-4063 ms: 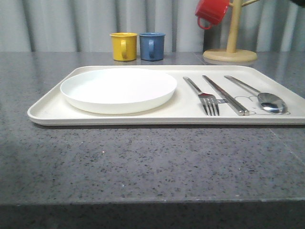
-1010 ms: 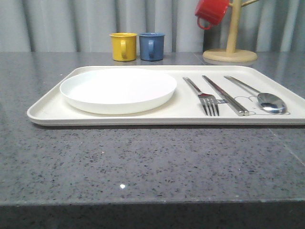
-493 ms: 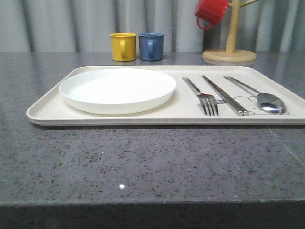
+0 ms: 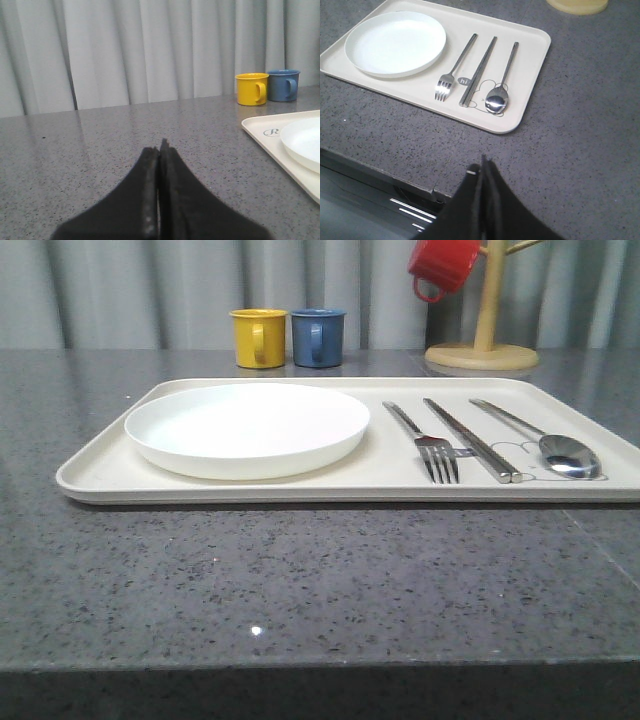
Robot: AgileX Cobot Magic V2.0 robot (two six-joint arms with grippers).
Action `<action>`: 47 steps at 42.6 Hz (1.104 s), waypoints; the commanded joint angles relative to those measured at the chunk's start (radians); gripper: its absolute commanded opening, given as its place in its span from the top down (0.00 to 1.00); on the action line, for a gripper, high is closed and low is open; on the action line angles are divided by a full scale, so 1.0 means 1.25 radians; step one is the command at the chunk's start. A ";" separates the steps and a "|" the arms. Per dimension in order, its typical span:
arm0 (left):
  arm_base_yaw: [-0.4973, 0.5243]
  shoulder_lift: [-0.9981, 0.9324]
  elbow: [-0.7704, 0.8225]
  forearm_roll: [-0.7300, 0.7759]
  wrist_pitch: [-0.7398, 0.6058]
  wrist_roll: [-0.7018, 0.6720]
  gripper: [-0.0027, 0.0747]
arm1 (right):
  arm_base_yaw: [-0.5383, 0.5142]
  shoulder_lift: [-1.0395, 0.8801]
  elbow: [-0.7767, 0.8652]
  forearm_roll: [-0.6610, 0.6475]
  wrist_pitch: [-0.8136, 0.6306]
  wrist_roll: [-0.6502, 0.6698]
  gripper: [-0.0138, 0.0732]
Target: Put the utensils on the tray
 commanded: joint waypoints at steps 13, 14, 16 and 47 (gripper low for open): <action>-0.006 -0.017 0.011 -0.002 -0.058 -0.009 0.99 | 0.001 0.012 -0.014 0.000 -0.057 -0.008 0.97; -0.006 -0.017 0.011 -0.002 -0.058 -0.009 0.99 | 0.001 0.012 -0.014 0.000 -0.057 -0.008 0.97; -0.006 -0.017 0.011 -0.002 -0.058 -0.009 0.99 | 0.001 0.012 -0.014 0.000 -0.057 -0.008 0.97; -0.006 -0.017 0.011 -0.002 -0.058 -0.009 0.99 | -0.051 -0.070 0.126 -0.028 -0.281 -0.008 0.97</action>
